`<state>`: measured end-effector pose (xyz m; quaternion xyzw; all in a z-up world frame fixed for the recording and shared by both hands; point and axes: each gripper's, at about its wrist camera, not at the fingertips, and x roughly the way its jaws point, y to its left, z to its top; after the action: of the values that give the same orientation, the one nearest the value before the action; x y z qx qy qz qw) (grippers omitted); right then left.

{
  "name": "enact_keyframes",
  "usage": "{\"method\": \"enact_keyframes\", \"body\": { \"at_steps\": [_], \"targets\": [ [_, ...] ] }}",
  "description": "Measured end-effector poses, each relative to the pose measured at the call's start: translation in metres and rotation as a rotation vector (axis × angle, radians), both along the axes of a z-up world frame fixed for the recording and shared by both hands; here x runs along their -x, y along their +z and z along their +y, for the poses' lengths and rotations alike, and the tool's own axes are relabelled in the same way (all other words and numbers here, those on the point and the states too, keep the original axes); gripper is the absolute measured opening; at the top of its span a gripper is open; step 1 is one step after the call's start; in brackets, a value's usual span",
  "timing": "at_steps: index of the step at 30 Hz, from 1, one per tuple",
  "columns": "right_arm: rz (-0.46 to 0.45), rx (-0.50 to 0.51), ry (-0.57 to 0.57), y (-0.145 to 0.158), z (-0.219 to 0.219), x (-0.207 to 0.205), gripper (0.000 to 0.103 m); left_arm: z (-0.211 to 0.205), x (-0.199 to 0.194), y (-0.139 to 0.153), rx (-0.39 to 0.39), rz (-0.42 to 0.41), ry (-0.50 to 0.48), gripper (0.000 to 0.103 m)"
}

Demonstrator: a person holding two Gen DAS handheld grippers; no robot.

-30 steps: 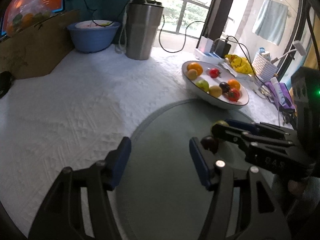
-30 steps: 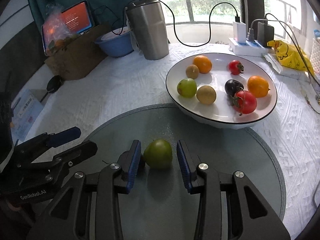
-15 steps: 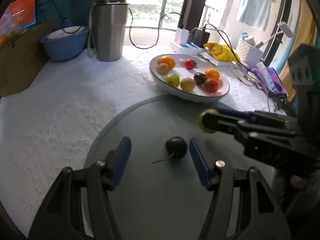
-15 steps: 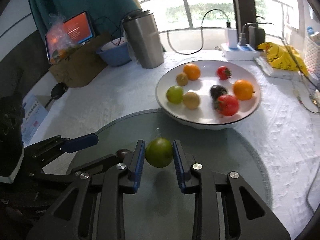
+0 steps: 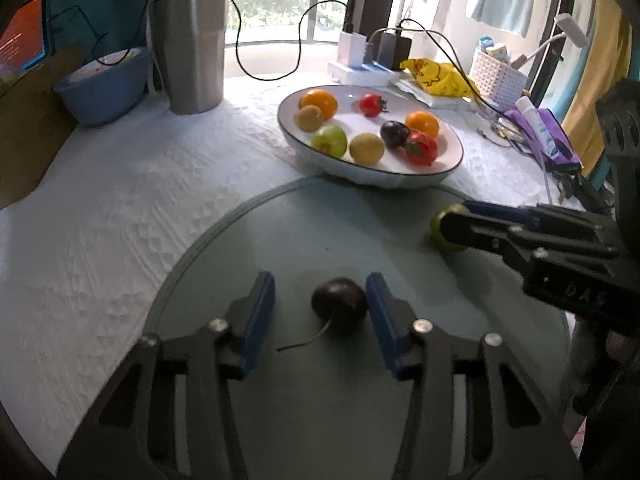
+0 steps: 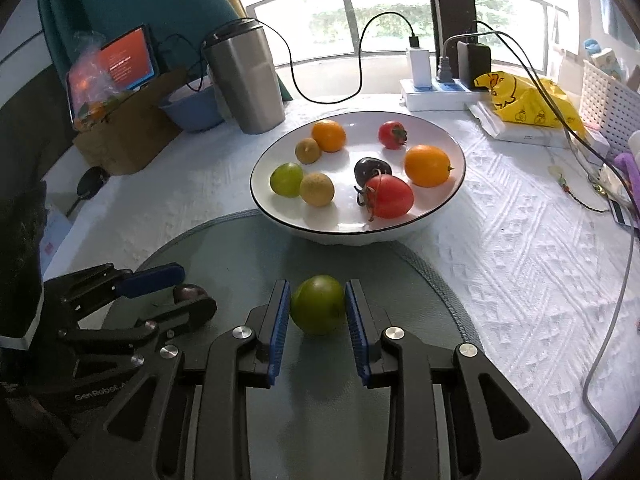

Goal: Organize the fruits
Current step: 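Grasp the green tomato with the right tool while the left tool grasps the dark plum, then carry the green tomato and dark plum over the white bowl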

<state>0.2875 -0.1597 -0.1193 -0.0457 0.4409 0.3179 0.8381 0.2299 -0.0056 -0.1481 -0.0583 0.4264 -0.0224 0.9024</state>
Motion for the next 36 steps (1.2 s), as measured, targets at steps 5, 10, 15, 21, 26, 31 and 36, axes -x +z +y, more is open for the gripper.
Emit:
{"method": "enact_keyframes", "body": {
  "at_steps": [5, 10, 15, 21, 26, 31, 36],
  "targets": [
    [0.0, 0.004, 0.002, -0.001, 0.003, -0.003, 0.032, -0.006, 0.0, 0.0, 0.004, -0.001, -0.032, 0.031],
    [0.015, 0.021, 0.03, -0.008, 0.009, 0.0, 0.035, -0.009, 0.002, 0.002, 0.006, -0.004, -0.044, 0.028],
    [0.009, 0.02, 0.035, -0.007, 0.011, 0.001, 0.032, -0.006, 0.005, 0.007, 0.013, -0.017, -0.041, 0.028],
    [-0.029, 0.004, 0.016, 0.013, 0.003, 0.001, 0.032, -0.005, 0.006, 0.025, 0.02, -0.06, -0.052, 0.028],
    [-0.056, -0.003, 0.003, 0.027, -0.004, -0.002, 0.032, -0.008, -0.001, 0.037, 0.026, -0.085, -0.066, 0.028],
    [-0.07, -0.006, -0.011, 0.035, -0.011, -0.009, 0.032, -0.015, -0.009, 0.046, 0.033, -0.102, -0.088, 0.028],
    [-0.075, -0.014, -0.034, 0.039, -0.02, -0.018, 0.032, -0.022, -0.022, 0.05, 0.036, -0.104, -0.109, 0.028]
  ]
}}
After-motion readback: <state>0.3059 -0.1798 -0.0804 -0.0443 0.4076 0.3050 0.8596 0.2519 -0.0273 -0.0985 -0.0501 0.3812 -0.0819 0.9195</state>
